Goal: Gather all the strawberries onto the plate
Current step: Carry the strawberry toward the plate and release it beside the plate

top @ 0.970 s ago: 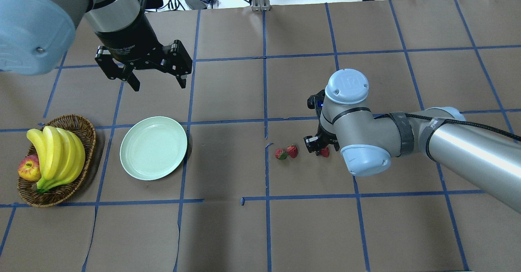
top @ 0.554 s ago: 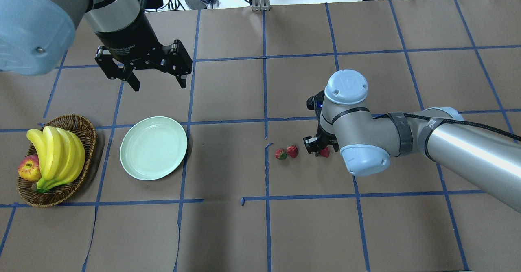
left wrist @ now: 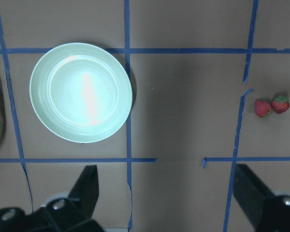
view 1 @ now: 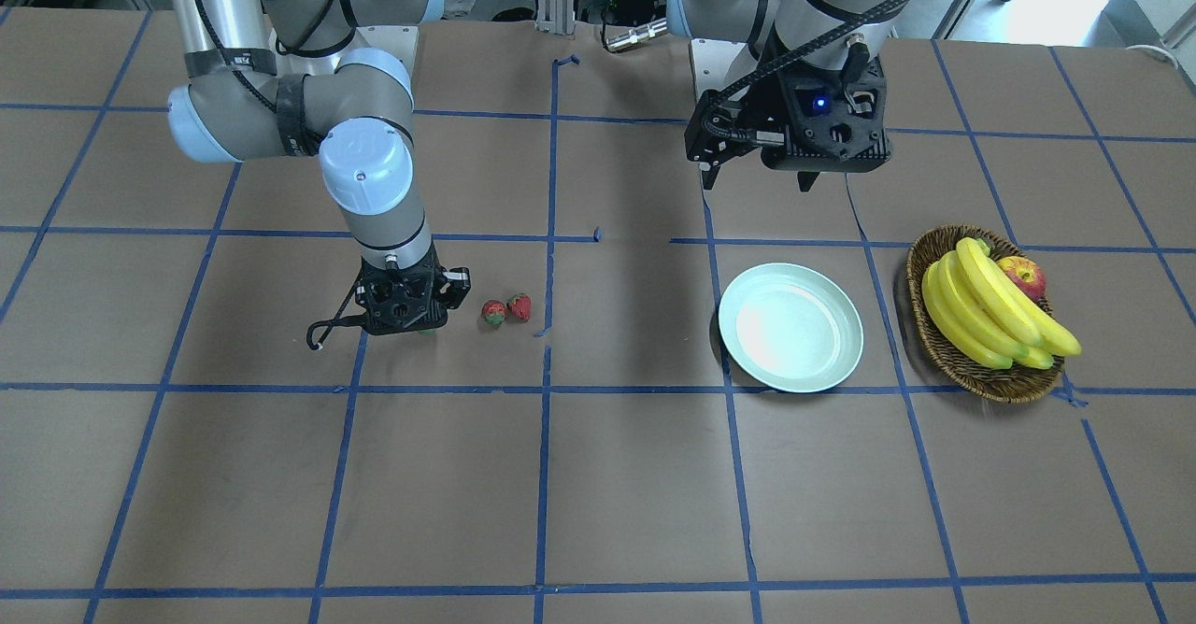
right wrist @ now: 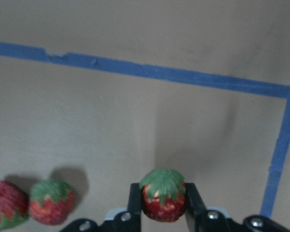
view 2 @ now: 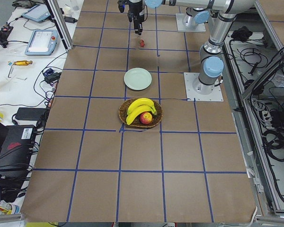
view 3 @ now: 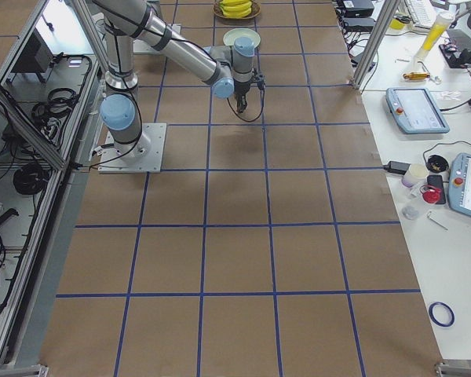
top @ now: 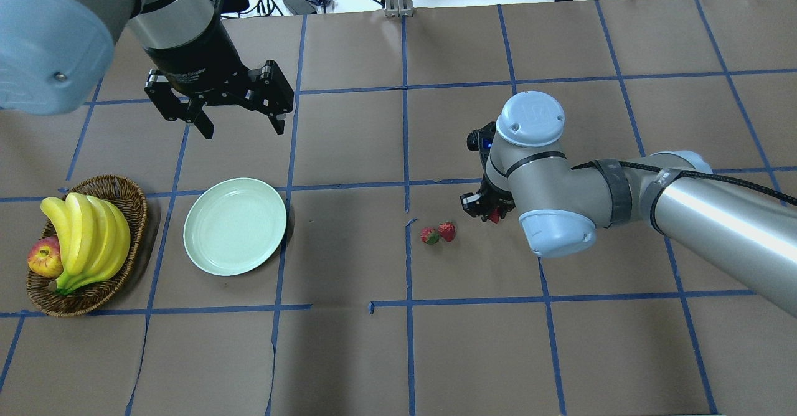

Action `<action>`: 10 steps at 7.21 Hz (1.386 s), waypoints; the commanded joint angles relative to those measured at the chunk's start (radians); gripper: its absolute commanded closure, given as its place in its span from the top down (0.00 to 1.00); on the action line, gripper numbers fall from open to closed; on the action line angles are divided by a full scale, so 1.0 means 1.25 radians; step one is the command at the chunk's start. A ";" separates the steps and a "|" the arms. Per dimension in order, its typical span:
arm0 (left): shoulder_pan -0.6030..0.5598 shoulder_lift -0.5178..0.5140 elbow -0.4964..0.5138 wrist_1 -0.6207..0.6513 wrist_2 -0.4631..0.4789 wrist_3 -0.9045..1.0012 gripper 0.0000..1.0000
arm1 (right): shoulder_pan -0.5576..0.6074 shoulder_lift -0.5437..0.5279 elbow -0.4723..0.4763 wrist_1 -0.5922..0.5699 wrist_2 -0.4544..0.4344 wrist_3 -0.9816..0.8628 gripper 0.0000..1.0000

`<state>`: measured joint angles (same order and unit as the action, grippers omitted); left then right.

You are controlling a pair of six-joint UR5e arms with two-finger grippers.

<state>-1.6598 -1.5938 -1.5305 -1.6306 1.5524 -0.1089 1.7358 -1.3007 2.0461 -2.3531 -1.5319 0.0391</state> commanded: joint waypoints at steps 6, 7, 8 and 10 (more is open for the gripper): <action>0.000 0.005 0.000 0.000 0.000 0.002 1.00 | 0.257 0.123 -0.126 -0.002 0.087 0.273 0.27; 0.000 0.004 0.000 0.000 0.000 0.001 1.00 | 0.256 0.115 -0.141 0.005 0.024 0.269 0.99; 0.000 0.004 0.000 0.000 0.000 0.001 1.00 | 0.256 0.104 -0.151 0.011 -0.011 0.268 1.00; 0.000 0.007 0.000 -0.001 0.001 0.002 1.00 | 0.230 0.036 -0.148 0.116 -0.087 0.255 1.00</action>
<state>-1.6598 -1.5874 -1.5309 -1.6309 1.5527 -0.1063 2.0430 -1.2101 1.8620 -2.2774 -1.5713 0.3659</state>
